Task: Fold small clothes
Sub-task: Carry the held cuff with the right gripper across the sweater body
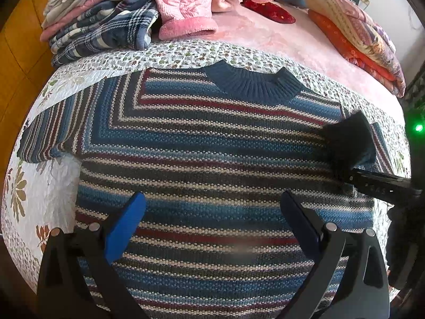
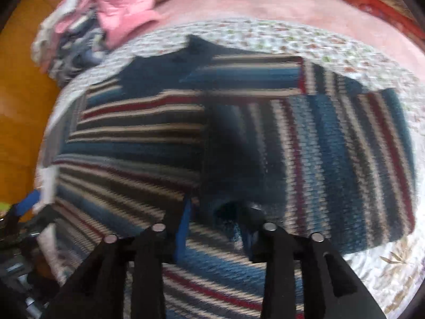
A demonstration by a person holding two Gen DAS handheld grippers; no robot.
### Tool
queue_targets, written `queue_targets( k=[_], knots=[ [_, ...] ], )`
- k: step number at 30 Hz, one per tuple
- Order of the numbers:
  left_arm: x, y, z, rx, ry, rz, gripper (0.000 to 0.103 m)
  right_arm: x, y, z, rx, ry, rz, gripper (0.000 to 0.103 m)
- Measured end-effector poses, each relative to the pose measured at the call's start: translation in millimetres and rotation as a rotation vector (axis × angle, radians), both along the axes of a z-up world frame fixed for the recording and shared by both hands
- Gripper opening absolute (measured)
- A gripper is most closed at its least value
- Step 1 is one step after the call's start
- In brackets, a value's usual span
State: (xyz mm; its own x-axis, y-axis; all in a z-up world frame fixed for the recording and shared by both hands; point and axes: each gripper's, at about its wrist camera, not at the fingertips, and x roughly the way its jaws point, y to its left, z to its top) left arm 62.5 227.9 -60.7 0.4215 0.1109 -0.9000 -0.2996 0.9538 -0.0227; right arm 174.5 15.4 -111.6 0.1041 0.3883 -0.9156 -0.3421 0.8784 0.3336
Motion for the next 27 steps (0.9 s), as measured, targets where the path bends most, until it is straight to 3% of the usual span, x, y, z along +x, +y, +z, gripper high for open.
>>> queue_targets(
  k=[4,7,13,18,22,27],
  knots=[
    [-0.4,-1.5,-4.4,-0.004,0.012,-0.004,0.100,0.2,-1.0,15.2,0.144,0.045,0.017,0.038],
    [-1.1,-3.7,-8.2,-0.018,0.020,-0.017,0.100,2.0,-9.5,30.6,0.088,0.008,-0.026,0.039],
    [2.3,-13.9,-22.4,-0.111,0.057,-0.057,0.100,5.9,-60.1,59.1,-0.021,-0.002,-0.229,0.039],
    [15.2,-27.4,-30.7,-0.198,0.062,-0.093,0.100,-1.7,-107.5,78.1,0.041,0.030,-0.360,0.040],
    [36.9,-37.6,-44.9,-0.289,0.080,-0.060,0.100,6.4,-110.4,77.4,-0.001,0.008,-0.361,0.043],
    [62.9,-54.8,-74.5,-0.311,0.144,-0.030,0.099,15.9,-114.5,63.2,0.020,0.061,-0.360,0.044]
  ],
)
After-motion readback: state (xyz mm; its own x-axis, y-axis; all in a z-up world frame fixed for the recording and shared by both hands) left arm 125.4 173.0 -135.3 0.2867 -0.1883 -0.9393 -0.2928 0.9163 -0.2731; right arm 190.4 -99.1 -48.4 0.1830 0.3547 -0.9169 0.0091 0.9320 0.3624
